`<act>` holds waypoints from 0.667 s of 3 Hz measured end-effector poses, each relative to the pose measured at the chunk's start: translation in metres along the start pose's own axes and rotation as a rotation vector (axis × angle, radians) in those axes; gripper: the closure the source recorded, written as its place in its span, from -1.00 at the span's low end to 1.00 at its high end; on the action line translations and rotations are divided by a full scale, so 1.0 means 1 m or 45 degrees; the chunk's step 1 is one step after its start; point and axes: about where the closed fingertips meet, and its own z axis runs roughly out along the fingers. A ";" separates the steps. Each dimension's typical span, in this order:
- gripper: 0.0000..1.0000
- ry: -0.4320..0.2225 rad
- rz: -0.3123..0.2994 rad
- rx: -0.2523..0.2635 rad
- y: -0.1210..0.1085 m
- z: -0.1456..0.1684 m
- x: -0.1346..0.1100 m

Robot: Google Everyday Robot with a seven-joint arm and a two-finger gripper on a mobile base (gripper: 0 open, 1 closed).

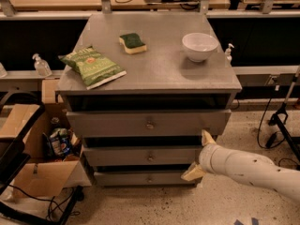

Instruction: Open bottom drawer

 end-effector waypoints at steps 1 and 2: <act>-1.00 -0.006 0.003 0.003 0.001 -0.002 -0.004; -1.00 0.098 -0.076 -0.029 0.027 -0.006 0.015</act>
Offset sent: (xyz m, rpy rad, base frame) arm -0.0330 0.0231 -0.0846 -0.2855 0.1552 0.0877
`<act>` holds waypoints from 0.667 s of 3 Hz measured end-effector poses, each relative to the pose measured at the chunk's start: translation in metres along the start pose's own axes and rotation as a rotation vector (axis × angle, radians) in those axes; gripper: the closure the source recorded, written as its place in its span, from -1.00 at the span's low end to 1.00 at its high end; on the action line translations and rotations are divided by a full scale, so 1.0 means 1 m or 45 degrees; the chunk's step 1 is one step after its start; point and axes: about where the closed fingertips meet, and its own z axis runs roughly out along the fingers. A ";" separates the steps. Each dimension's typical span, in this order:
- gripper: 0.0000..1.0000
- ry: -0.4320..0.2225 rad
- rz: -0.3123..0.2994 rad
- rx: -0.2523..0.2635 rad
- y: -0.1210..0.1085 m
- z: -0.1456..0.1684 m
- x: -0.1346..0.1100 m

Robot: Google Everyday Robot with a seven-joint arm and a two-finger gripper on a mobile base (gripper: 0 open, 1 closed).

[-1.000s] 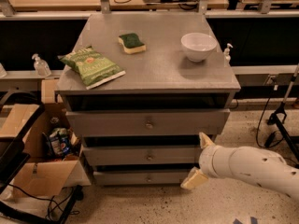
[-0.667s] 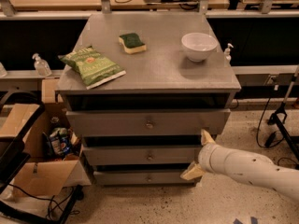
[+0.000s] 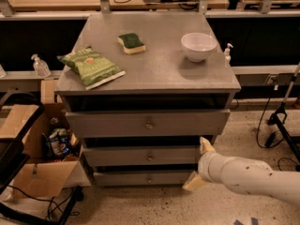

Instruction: Open bottom drawer

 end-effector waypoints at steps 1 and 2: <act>-1.00 0.125 -0.094 -0.032 0.038 0.005 0.043; -1.00 0.211 -0.245 -0.069 0.070 0.040 0.076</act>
Offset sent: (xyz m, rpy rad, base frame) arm -0.0520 -0.0092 -0.2097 -0.3917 0.0752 0.2245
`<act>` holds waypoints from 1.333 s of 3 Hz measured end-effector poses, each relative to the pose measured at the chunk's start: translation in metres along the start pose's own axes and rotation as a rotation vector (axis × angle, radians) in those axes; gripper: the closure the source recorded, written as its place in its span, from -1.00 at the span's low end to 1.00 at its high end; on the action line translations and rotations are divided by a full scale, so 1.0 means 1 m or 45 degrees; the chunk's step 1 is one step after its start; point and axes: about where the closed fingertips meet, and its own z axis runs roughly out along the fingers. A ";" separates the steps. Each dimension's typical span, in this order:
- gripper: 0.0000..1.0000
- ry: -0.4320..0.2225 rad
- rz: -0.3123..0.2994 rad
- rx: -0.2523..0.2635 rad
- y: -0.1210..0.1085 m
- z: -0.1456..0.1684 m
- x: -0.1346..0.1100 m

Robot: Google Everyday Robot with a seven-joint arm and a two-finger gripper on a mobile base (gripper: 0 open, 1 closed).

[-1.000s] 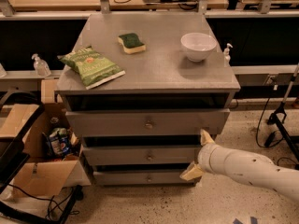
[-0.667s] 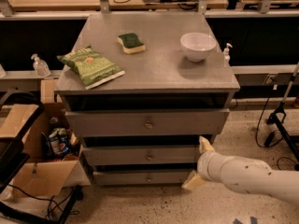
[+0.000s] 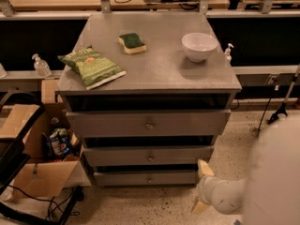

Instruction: Open bottom drawer

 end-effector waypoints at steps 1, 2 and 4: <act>-1.00 0.003 -0.043 -0.001 0.016 0.026 0.002; -1.00 0.008 -0.047 -0.013 0.019 0.031 -0.001; -1.00 -0.106 -0.058 -0.101 0.034 0.150 -0.035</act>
Offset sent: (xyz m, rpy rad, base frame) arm 0.0004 0.0082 -0.0293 -0.0246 -0.0058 0.0375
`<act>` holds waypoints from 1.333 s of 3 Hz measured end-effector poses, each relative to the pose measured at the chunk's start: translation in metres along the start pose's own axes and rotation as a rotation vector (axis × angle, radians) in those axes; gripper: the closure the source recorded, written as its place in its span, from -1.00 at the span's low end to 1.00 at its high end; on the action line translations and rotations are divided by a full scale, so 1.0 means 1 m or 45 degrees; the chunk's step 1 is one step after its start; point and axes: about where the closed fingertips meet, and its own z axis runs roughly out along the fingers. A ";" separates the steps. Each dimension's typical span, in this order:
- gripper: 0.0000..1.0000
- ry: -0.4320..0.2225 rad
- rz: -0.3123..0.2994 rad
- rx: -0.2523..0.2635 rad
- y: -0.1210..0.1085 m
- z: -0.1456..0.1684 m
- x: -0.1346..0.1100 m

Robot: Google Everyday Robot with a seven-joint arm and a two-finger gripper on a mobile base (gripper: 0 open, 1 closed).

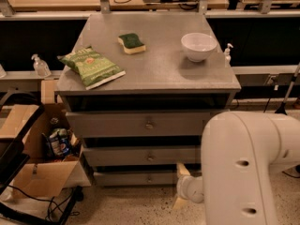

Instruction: Open bottom drawer

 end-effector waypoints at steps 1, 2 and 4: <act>-1.00 -0.026 -0.004 -0.001 -0.003 0.046 -0.002; -1.00 0.039 -0.045 -0.061 0.013 0.091 0.014; -1.00 0.039 -0.049 -0.086 -0.004 0.128 0.020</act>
Offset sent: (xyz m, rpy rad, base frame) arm 0.0429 0.0064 -0.1391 -0.1368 0.0921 0.0545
